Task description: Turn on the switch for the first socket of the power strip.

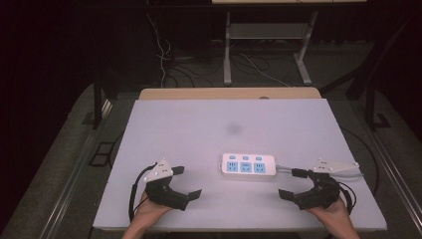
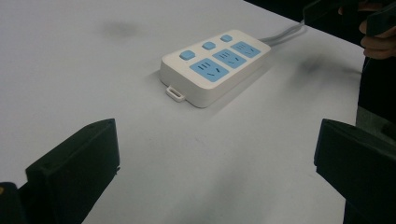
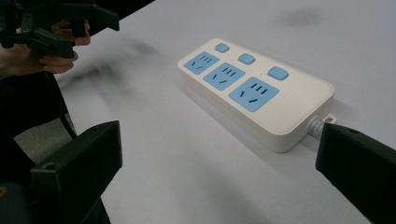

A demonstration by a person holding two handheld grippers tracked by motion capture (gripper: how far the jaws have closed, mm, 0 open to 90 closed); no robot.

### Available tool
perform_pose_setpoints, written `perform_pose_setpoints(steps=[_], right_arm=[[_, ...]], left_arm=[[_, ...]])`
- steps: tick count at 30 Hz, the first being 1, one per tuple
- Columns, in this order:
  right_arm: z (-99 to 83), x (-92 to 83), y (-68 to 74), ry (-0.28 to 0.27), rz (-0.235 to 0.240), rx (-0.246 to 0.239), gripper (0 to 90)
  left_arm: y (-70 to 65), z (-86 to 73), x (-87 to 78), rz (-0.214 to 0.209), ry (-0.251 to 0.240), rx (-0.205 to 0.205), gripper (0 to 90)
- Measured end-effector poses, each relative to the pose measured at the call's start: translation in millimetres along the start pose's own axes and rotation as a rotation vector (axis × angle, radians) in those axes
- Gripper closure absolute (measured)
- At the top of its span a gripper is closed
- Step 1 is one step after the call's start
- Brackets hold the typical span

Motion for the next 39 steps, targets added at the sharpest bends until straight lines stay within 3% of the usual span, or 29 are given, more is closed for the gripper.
perform_pose_setpoints(steps=[19,39], right_arm=[[1.5,-3.0,-2.5,-0.003,-0.010,0.004,0.2],[12.0,-4.5,0.8,0.045,-0.013,-0.001,0.2]], left_arm=[[-0.4,0.0,-0.7,-0.005,-0.002,-0.006,0.0],[0.9,0.8,-3.9,0.002,-0.013,-0.018,0.0]])
Point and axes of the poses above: each handheld gripper's, and its own axes: x roughly forward along the jaws, z roughly out of its top, y roughly to its left, the point moved 8 cm from there along x, roughly forward along the jaws, and after that the axes turned 14 degrees about -y, right-handed, at the moved point
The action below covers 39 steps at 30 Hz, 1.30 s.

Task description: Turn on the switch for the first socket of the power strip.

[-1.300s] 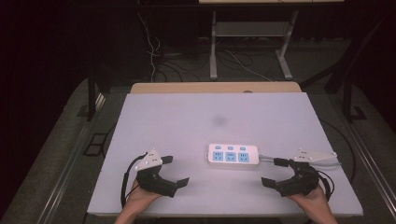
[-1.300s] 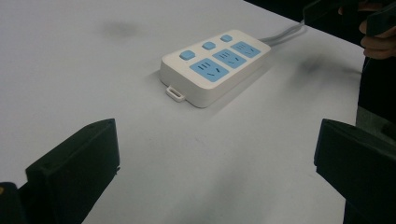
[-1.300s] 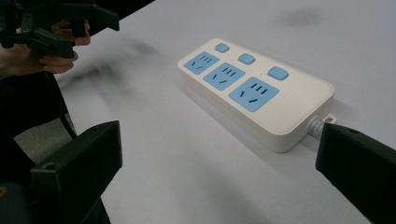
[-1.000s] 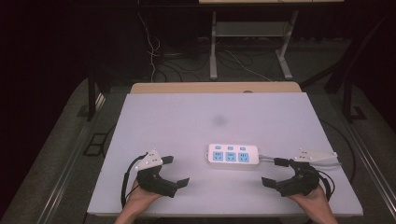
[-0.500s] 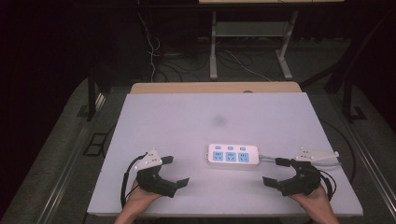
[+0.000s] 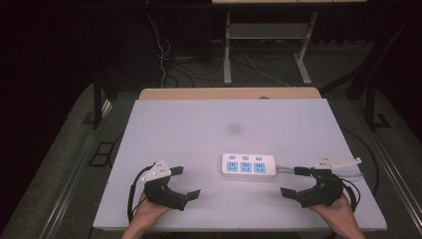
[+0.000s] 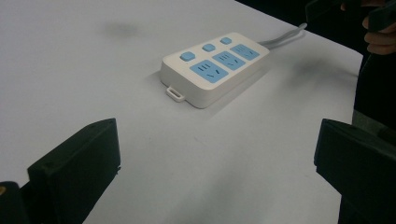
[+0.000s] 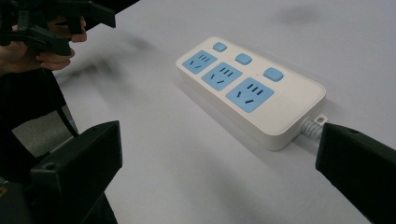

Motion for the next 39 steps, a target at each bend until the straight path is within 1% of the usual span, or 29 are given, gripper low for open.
perform_pose_setpoints(steps=[6,14,19,33,39], right_arm=[[7.6,2.4,-0.9,0.027,0.012,0.002,0.2],[17.8,7.3,0.3,0.063,0.025,-0.022,0.2],[22.8,10.0,0.7,0.079,0.030,-0.028,0.2],[36.8,22.2,-6.1,0.120,0.038,-0.046,0.2],[43.7,28.3,-8.3,0.140,0.040,-0.063,0.2]], left_arm=[[0.1,-0.1,-0.2,0.002,0.000,-0.002,0.0],[0.4,-0.4,-0.3,0.004,-0.001,-0.005,0.0],[0.3,-0.6,-0.2,0.004,0.000,-0.006,0.0],[0.5,-0.7,-0.3,0.004,-0.001,-0.011,0.0],[0.6,-1.0,-0.3,0.003,0.001,-0.010,0.0]])
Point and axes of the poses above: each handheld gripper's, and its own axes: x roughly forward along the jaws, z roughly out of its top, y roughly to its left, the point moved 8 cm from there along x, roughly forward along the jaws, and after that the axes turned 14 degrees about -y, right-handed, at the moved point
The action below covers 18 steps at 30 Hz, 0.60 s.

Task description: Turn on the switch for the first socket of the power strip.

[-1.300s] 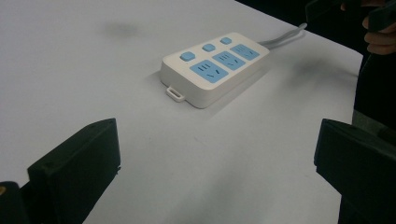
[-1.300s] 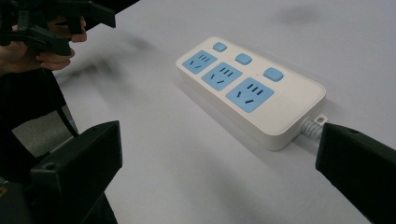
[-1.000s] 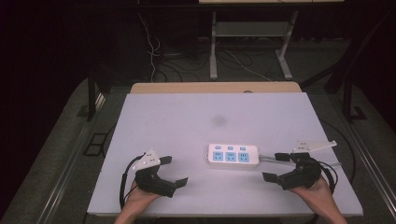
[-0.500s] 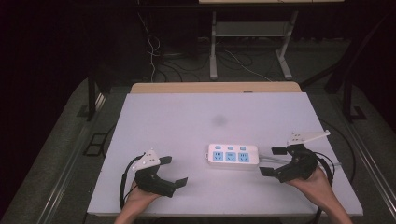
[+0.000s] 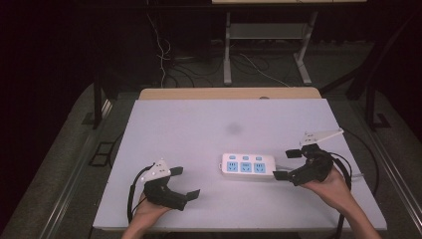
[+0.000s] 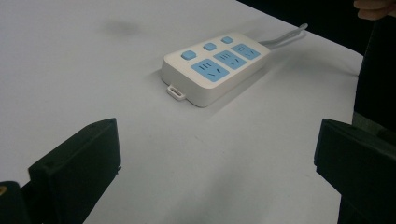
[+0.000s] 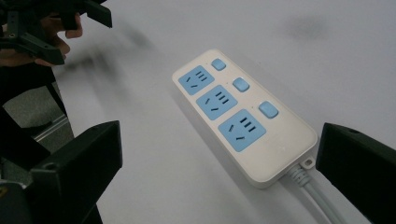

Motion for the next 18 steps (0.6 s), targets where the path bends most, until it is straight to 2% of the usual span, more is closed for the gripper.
perform_pose_setpoints(steps=[8,18], right_arm=[[13.4,9.7,-3.6,0.039,0.002,-0.027,0.2],[24.0,28.3,-9.1,0.082,0.014,-0.036,0.2]], left_arm=[[0.3,-0.1,-0.1,0.001,0.001,-0.001,0.0],[1.4,0.1,-0.9,0.002,0.000,0.001,0.0]])
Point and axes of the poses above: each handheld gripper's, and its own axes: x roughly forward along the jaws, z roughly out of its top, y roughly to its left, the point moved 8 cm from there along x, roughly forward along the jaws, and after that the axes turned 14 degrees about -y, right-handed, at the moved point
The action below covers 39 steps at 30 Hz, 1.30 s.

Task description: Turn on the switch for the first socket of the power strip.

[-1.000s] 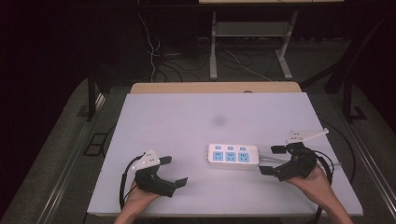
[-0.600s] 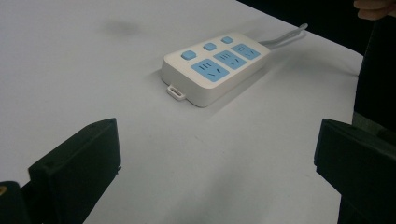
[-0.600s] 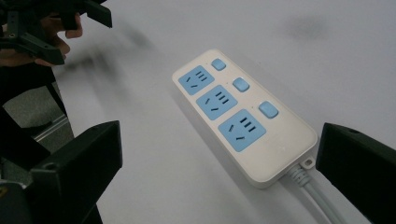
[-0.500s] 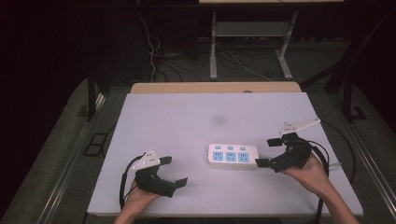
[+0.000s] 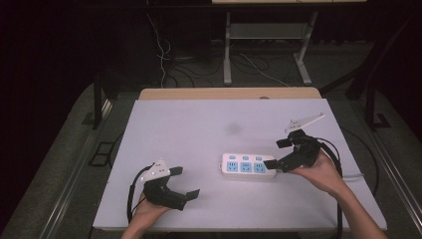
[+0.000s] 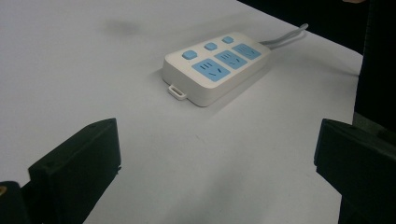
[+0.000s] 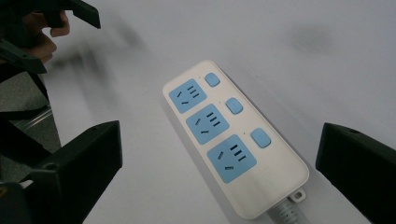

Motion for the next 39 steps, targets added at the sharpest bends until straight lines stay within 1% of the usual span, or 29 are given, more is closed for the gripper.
perform_pose_setpoints(steps=[4,7,8,25,31,33,35,37,39], right_arm=[[1.5,6.9,-2.4,0.014,0.004,-0.001,0.2],[1.5,11.7,-3.3,0.025,0.007,0.007,0.2],[1.3,13.4,-4.1,0.027,0.009,0.001,0.2],[-5.0,36.3,-12.8,0.073,0.023,0.013,0.2],[-8.2,43.5,-18.4,0.090,0.025,0.019,0.4],[-9.1,44.6,-19.8,0.094,0.033,0.017,5.6],[-9.9,45.8,-22.1,0.098,0.025,0.014,6.2],[-10.6,46.1,-24.0,0.101,0.020,0.012,15.7],[-11.3,46.9,-26.0,0.102,0.021,0.010,15.8]], left_arm=[[0.1,0.1,-0.1,0.001,-0.001,-0.002,0.0],[0.1,0.0,0.0,0.000,0.000,-0.001,0.0],[0.2,-0.1,0.1,-0.001,0.000,0.000,0.0],[0.3,-1.3,0.8,-0.003,0.008,-0.002,0.0],[1.1,-2.0,1.1,-0.003,0.012,-0.004,0.0],[1.1,-2.3,1.1,-0.004,0.014,-0.001,0.0],[1.1,-2.3,1.1,-0.004,0.014,-0.001,0.0],[1.3,-2.4,1.1,-0.004,0.015,-0.002,0.0],[1.4,-2.8,1.2,-0.007,0.019,-0.003,0.0]])
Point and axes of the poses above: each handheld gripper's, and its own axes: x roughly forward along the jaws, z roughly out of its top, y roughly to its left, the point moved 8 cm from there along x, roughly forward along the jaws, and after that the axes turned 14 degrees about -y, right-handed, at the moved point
